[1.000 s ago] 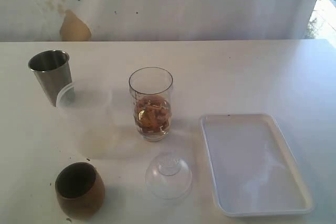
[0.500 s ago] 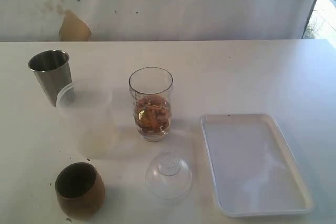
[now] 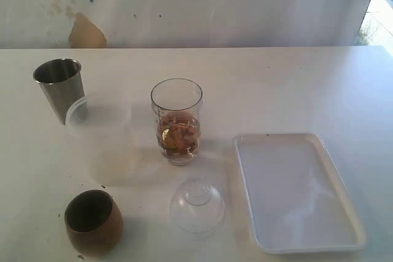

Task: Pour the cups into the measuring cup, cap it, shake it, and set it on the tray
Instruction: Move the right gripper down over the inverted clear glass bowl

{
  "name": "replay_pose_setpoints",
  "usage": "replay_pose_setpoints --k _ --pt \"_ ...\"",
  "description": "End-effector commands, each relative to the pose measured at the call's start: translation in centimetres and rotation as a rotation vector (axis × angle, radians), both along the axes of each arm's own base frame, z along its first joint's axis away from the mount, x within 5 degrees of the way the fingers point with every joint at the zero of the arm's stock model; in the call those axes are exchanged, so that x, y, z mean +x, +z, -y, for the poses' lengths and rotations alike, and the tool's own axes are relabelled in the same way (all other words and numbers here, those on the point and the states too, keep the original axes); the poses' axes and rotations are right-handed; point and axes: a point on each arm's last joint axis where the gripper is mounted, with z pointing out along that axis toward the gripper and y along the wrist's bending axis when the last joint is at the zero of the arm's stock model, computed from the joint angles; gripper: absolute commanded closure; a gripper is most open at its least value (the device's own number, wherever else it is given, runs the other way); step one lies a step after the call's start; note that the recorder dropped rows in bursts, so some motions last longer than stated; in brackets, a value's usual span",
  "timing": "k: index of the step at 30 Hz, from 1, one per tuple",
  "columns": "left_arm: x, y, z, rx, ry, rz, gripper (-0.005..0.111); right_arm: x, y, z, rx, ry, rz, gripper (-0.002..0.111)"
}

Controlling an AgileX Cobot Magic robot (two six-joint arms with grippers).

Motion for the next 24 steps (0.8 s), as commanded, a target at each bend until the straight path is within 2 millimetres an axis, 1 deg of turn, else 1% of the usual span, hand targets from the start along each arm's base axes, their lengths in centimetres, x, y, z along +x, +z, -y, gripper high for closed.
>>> replay_pose_setpoints --k 1,2,3,4,6,8,11,12,13,15,18,21,24 --pt "0.0 -0.1 0.0 0.002 -0.004 0.007 0.107 5.6 1.5 0.1 -0.168 -0.006 -0.575 0.108" --pt "0.0 -0.1 0.0 0.002 -0.004 0.007 0.107 7.6 1.7 0.1 -0.147 -0.002 -0.763 0.108" --pt "0.0 -0.1 0.0 0.002 -0.004 0.007 0.107 8.5 1.6 0.1 -0.148 0.001 -0.830 0.108" --pt "0.0 -0.1 0.0 0.002 -0.004 0.007 0.107 10.3 1.3 0.0 -0.147 0.013 -0.959 0.108" --pt "0.0 -0.1 0.0 0.002 -0.004 0.007 0.107 12.5 0.6 0.0 -0.215 0.040 -1.052 0.106" --pt "0.0 -0.1 0.0 0.002 -0.004 0.007 0.107 14.0 -0.5 -0.1 -0.238 0.058 -1.139 0.098" --pt "0.0 -0.1 0.0 0.002 -0.004 0.007 0.107 16.1 -2.2 -0.9 -0.157 0.134 -1.242 0.085" --pt "0.0 -0.1 0.0 0.002 -0.004 0.007 0.107 16.5 -2.6 -1.6 -0.129 0.217 -1.250 0.082" --pt "0.0 -0.1 0.0 0.002 -0.004 0.007 0.107 16.8 -2.9 -2.6 -0.143 0.328 -1.256 0.079" --pt "0.0 -0.1 0.0 0.002 -0.004 0.007 0.107 17.1 -3.2 -3.7 -0.181 0.445 -1.242 0.072" --pt "0.0 -0.1 0.0 0.002 -0.004 0.007 0.107 17.1 -4.1 -5.5 -0.229 0.524 -1.300 0.066" --pt "0.0 -0.1 0.0 0.002 -0.004 0.007 0.107 16.8 -4.9 -7.5 -0.309 0.594 -1.340 0.065" --pt "0.0 -0.1 0.0 0.002 -0.004 0.007 0.107 16.8 -5.5 -9.6 -0.360 0.651 -1.329 0.065"
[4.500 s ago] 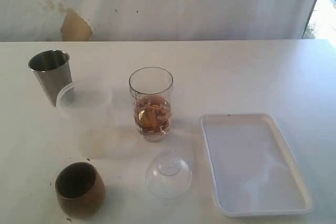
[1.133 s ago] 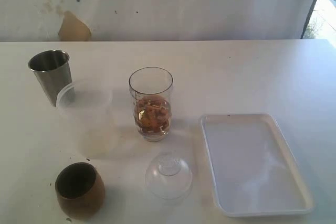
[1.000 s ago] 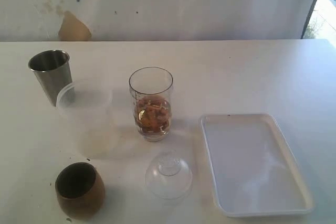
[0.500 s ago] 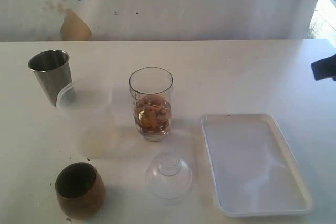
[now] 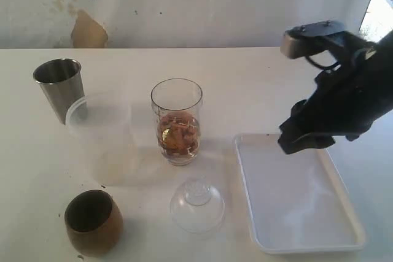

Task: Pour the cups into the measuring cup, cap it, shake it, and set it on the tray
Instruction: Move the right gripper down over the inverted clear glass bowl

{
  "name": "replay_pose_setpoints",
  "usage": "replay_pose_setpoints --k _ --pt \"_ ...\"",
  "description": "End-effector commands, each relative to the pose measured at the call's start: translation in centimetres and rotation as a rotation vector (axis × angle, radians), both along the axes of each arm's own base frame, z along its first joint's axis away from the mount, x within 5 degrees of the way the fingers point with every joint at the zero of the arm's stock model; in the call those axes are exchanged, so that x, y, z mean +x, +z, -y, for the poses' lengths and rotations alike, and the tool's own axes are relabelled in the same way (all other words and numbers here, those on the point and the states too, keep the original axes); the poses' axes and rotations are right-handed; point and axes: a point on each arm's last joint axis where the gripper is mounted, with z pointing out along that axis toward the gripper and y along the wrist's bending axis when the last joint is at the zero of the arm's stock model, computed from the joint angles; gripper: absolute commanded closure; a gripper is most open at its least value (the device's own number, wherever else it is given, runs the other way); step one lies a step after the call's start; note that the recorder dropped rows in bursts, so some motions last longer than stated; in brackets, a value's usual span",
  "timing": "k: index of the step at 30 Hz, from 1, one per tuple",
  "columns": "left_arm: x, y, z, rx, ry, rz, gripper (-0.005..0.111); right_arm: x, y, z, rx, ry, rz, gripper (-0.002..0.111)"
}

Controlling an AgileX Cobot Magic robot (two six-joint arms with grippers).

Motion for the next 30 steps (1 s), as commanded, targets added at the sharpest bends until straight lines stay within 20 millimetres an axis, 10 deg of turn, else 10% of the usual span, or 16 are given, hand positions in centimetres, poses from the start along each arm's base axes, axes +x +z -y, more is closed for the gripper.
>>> replay_pose_setpoints --k 1,20,30 --pt "0.0 -0.1 0.0 0.002 -0.004 0.007 0.107 0.0 -0.5 -3.0 -0.004 0.111 0.023 0.065" --pt "0.0 -0.1 0.0 0.002 -0.004 0.007 0.107 3.3 -6.6 -13.6 -0.174 0.262 0.006 0.050" --pt "0.0 -0.1 0.0 0.002 -0.004 0.007 0.107 3.8 -8.0 -14.5 -0.165 0.229 -0.067 0.047"
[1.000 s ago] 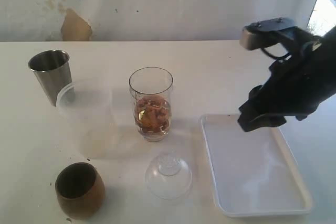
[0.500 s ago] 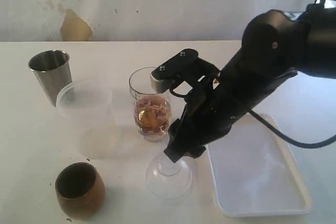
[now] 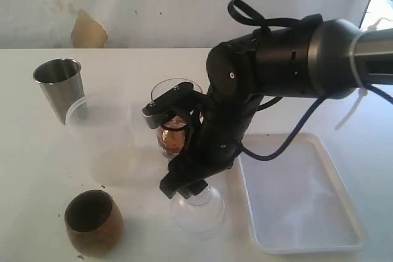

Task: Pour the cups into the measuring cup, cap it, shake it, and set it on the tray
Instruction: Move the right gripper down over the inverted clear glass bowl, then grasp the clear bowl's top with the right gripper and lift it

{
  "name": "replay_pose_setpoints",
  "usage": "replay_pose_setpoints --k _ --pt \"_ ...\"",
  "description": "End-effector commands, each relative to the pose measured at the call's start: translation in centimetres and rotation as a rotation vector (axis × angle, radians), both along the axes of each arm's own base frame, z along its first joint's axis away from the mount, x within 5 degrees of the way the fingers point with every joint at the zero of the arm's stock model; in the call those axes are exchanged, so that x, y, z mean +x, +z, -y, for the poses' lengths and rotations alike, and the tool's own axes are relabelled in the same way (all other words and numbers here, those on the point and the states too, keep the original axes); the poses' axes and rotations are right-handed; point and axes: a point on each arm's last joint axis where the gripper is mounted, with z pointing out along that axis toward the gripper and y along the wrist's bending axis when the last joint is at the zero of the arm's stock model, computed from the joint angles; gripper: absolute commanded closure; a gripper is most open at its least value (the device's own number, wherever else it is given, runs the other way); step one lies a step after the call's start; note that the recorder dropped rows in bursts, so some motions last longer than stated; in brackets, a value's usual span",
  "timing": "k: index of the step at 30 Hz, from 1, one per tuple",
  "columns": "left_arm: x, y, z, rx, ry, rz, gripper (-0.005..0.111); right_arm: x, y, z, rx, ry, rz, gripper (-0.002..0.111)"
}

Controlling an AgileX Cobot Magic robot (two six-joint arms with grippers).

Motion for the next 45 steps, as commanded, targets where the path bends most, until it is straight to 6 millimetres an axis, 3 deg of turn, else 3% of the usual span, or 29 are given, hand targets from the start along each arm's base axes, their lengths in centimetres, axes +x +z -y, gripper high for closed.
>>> replay_pose_setpoints --k 1,10,14,24,26,32,45 --pt "0.0 -0.1 0.0 0.002 -0.004 0.007 0.107 -0.1 0.1 -0.3 0.017 -0.012 -0.015 0.047" --pt "0.0 -0.1 0.0 0.002 -0.004 0.007 0.107 0.1 -1.4 -0.5 -0.006 -0.051 -0.060 0.049" --pt "0.0 -0.1 0.0 0.002 -0.004 0.007 0.107 0.2 -1.4 -0.5 -0.005 -0.051 -0.059 0.056" --pt "0.0 -0.1 0.0 0.002 -0.004 0.007 0.107 -0.7 -1.1 0.0 -0.048 -0.041 -0.134 0.108" --pt "0.0 -0.1 0.0 0.002 -0.004 0.007 0.107 -1.0 -0.6 0.2 -0.056 -0.037 -0.147 0.108" --pt "0.0 -0.1 0.0 0.002 -0.004 0.007 0.107 -1.8 2.1 0.7 -0.029 -0.030 -0.116 0.108" --pt "0.0 -0.1 0.0 0.002 -0.004 0.007 0.107 -2.4 11.9 1.2 0.058 -0.063 -0.005 0.108"
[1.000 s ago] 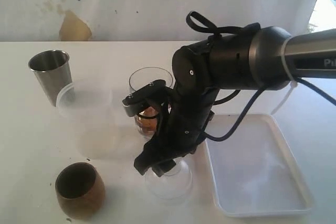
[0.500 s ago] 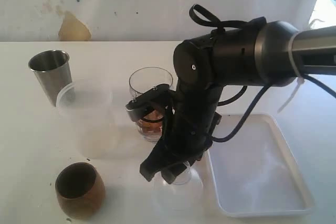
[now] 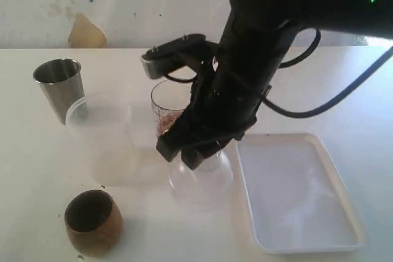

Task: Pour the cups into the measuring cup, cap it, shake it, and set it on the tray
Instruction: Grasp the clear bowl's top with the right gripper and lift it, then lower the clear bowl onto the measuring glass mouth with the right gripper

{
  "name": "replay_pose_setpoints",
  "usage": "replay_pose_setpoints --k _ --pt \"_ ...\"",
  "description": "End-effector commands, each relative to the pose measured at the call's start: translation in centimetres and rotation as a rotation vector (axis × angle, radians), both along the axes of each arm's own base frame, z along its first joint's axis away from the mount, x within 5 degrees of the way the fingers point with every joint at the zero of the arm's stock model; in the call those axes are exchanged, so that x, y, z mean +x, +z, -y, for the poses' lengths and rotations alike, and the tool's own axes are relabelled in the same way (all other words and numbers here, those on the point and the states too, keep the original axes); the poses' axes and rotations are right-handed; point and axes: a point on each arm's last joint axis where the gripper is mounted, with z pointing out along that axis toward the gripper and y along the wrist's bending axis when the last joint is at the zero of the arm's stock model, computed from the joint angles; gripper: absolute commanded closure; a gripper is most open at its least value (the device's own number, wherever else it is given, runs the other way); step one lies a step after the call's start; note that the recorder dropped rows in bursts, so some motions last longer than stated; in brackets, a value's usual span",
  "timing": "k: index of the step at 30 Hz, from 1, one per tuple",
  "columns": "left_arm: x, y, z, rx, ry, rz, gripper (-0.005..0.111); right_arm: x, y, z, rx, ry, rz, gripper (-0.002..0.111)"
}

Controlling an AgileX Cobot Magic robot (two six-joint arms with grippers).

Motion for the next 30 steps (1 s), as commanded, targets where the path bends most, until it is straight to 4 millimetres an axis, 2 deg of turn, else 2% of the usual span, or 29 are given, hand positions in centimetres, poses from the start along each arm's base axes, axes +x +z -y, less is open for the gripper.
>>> replay_pose_setpoints --k 1,6,10,21,30 --pt "0.0 -0.1 0.0 0.000 -0.004 0.007 0.107 0.0 3.6 0.1 0.010 -0.026 0.045 0.108" --pt "0.0 -0.1 0.0 0.000 -0.004 0.007 0.107 1.3 6.9 0.8 -0.018 -0.123 0.209 0.108" --pt "0.0 -0.1 0.0 0.000 -0.004 0.007 0.107 2.3 8.3 0.7 -0.010 -0.151 0.273 0.108" --pt "0.0 -0.1 0.0 0.000 -0.004 0.007 0.107 6.8 7.4 -2.6 0.012 -0.157 0.293 0.108" --pt "0.0 -0.1 0.0 0.000 -0.004 0.007 0.107 9.1 5.3 -2.4 -0.019 -0.190 0.257 0.108"
